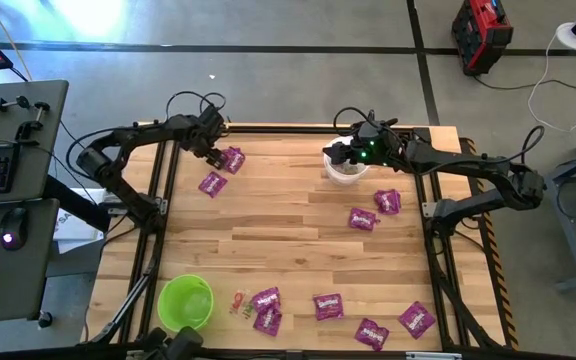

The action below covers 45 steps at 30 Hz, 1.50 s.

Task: Sort candy by brand, put in halloween buckets
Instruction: Put the green gummy into the white bucket

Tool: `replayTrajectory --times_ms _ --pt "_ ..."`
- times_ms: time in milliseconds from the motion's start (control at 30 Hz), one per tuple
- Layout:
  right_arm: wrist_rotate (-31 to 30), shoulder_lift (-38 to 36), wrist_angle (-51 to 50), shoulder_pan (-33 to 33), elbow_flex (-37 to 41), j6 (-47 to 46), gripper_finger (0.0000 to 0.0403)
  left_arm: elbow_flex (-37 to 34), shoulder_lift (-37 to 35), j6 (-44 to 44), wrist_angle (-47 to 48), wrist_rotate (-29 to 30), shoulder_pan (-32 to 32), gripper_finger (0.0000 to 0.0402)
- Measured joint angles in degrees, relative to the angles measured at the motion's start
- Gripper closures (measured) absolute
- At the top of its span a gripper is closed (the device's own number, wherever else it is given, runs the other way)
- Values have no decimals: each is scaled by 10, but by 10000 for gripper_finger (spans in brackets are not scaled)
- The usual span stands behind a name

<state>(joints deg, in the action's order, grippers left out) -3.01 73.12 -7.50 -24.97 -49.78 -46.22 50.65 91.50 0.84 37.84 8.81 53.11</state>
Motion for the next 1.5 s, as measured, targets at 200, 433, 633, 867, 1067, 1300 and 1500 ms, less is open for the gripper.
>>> replayTrajectory --times_ms 200,433,633,867,1067,1300,1500 --pt "1 0 0 0 0 -1 149 -1 15 63 -1 24 -12 188" --pt "1 0 -1 0 0 0 149 -28 11 145 -41 53 -14 188" --pt "2 0 -1 0 0 1 149 -41 11 135 -59 57 -15 188" --pt "2 0 -1 0 0 -2 149 -41 11 111 -54 49 -15 222" --pt "2 0 -2 0 0 -2 149 -41 11 110 -44 45 -15 351" --pt "2 0 -5 0 0 0 149 -41 -36 115 -17 38 -13 387" --pt "2 0 -5 0 0 2 149 -41 -150 114 38 -10 -13 398"
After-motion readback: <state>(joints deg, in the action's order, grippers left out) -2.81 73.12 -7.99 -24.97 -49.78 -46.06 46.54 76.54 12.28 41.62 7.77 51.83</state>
